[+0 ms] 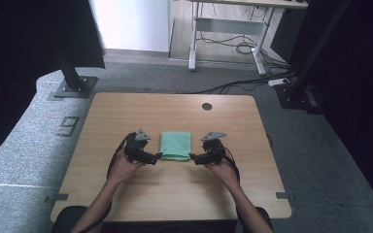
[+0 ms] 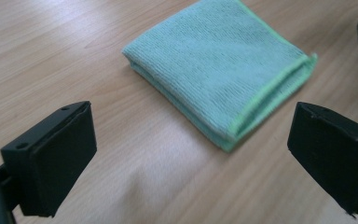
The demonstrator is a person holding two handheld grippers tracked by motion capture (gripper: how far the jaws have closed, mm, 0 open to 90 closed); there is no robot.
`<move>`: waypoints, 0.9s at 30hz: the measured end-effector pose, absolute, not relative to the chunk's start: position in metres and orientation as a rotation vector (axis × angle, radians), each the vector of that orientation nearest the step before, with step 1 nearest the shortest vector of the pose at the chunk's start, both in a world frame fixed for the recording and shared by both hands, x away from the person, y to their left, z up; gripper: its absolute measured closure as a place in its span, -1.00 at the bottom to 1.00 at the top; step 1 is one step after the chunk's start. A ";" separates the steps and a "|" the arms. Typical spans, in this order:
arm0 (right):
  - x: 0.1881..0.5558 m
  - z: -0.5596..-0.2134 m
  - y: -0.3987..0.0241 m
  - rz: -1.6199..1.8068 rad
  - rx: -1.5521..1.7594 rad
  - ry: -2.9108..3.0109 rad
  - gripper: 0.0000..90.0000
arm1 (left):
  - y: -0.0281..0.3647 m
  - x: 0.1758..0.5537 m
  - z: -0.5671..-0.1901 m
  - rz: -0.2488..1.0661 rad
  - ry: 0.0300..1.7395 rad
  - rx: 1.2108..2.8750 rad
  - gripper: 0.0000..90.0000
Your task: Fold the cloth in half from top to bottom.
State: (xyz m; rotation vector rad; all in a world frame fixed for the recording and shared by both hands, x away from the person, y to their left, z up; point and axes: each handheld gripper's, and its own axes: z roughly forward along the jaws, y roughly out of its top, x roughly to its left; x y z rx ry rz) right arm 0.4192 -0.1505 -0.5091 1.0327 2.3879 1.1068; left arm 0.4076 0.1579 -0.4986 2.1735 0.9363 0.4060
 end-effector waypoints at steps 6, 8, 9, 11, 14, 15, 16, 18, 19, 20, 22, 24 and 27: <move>0.406 -0.497 -0.168 1.118 1.030 2.370 -0.75 | 0.170 0.389 -0.493 0.418 0.926 2.190 -0.98; 0.401 -0.494 -0.173 1.117 1.032 2.364 -0.81 | 0.173 0.383 -0.491 0.432 0.917 2.197 -0.98; 0.398 -0.493 -0.175 1.117 1.033 2.363 -0.84 | 0.175 0.380 -0.490 0.433 0.916 2.193 -0.98; 0.394 -0.491 -0.178 1.115 1.029 2.364 -0.89 | 0.178 0.374 -0.489 0.436 0.912 2.191 -0.99; 0.385 -0.491 -0.183 1.111 1.029 2.364 -0.94 | 0.183 0.366 -0.490 0.446 0.910 2.188 -1.00; 0.383 -0.492 -0.185 1.107 1.028 2.363 -0.96 | 0.184 0.363 -0.491 0.453 0.910 2.188 -1.00; 0.380 -0.492 -0.187 1.103 1.029 2.361 -0.97 | 0.186 0.360 -0.492 0.462 0.910 2.188 -1.00; 0.376 -0.495 -0.191 1.101 1.034 2.353 -0.99 | 0.190 0.356 -0.495 0.476 0.914 2.190 -1.00; 0.374 -0.496 -0.194 1.100 1.040 2.351 -0.99 | 0.192 0.354 -0.497 0.482 0.918 2.191 -1.00; 0.372 -0.497 -0.196 1.100 1.047 2.348 -1.00 | 0.194 0.353 -0.499 0.487 0.925 2.186 -1.00; 0.369 -0.500 -0.201 1.098 1.060 2.340 -1.00 | 0.199 0.350 -0.504 0.484 0.937 2.183 -1.00; 0.366 -0.504 -0.206 1.101 1.078 2.332 -1.00 | 0.202 0.348 -0.510 0.481 0.952 2.182 -1.00; 0.363 -0.510 -0.212 1.088 1.102 2.325 -1.00 | 0.207 0.345 -0.517 0.483 0.972 2.184 -1.00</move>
